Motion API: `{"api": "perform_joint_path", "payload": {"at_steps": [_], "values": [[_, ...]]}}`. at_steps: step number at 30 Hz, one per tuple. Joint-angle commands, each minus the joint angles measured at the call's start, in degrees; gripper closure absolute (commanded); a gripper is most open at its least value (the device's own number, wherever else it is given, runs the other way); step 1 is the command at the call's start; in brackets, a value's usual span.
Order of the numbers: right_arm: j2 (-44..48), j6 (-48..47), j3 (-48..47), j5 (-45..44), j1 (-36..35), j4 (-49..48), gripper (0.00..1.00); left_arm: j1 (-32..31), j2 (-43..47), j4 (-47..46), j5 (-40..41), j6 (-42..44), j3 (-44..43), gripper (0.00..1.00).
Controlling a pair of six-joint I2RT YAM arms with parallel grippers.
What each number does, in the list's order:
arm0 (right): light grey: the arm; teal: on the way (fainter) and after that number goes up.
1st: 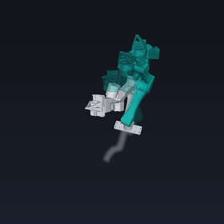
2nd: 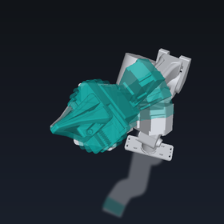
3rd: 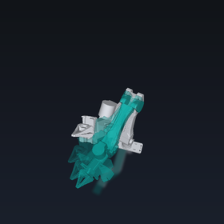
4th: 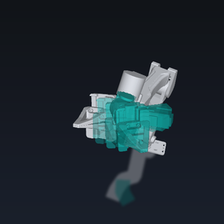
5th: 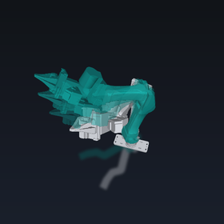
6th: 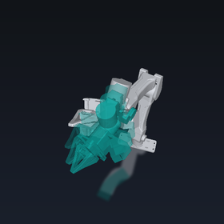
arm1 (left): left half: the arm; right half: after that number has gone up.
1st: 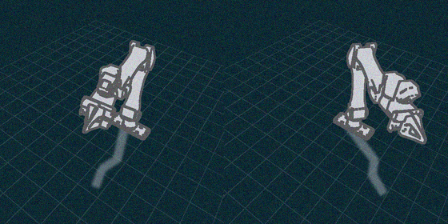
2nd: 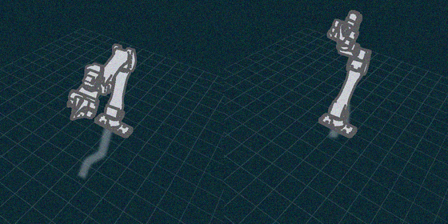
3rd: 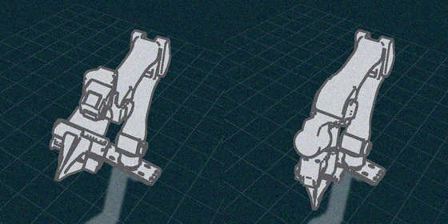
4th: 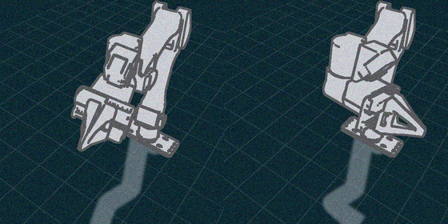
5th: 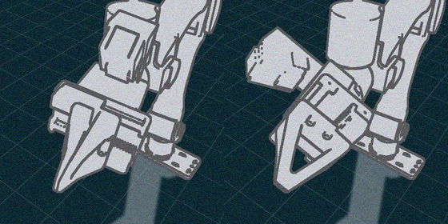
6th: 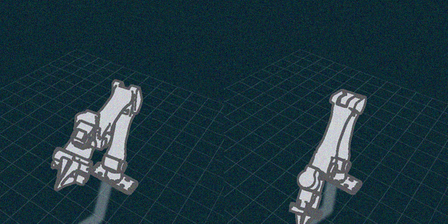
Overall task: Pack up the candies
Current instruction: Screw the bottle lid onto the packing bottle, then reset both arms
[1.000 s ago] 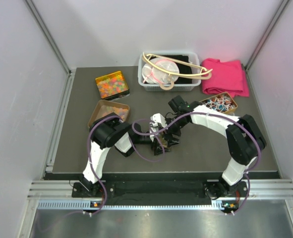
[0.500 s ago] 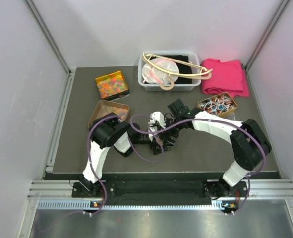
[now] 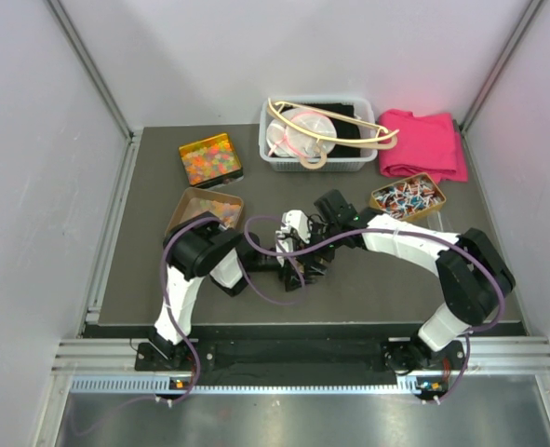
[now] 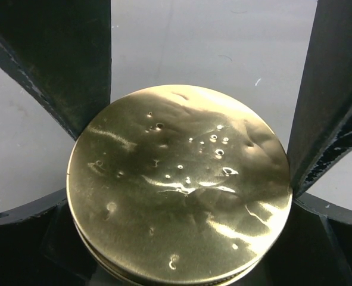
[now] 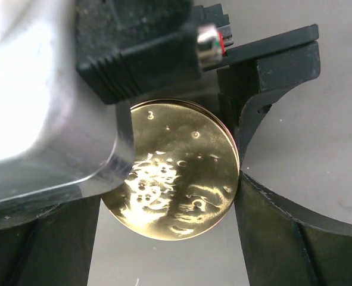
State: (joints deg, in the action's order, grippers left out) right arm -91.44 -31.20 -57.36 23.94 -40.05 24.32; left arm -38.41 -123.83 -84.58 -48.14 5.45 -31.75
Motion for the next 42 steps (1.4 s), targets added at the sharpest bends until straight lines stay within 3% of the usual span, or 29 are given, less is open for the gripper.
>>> {"api": "perform_joint_path", "payload": {"at_steps": [1,13,20,28,33,42], "values": [[0.21,0.18,1.2,-11.02,2.87,-4.36,0.35,-0.17,2.62,-12.72,-3.8,-0.88,2.92,0.01],[-0.05,2.72,-0.82,-10.14,4.46,-5.16,0.32,3.17,1.67,-12.63,-5.38,-4.04,1.87,0.01],[-0.58,1.75,-0.03,-15.94,4.72,-7.44,0.3,4.05,2.71,-12.72,-4.33,-3.17,2.39,0.01],[-2.08,2.37,-2.92,-17.71,4.9,-7.8,0.21,7.56,7.28,-12.72,-7.84,-4.92,3.97,0.01],[-1.64,1.41,-4.07,-15.51,4.9,-6.3,0.01,9.58,9.66,-12.63,-10.31,-5.28,4.76,0.01],[0.99,0.44,-4.16,-11.65,5.42,-3.84,0.01,11.08,10.97,-12.72,-11.36,-9.84,3.98,0.01]]}}
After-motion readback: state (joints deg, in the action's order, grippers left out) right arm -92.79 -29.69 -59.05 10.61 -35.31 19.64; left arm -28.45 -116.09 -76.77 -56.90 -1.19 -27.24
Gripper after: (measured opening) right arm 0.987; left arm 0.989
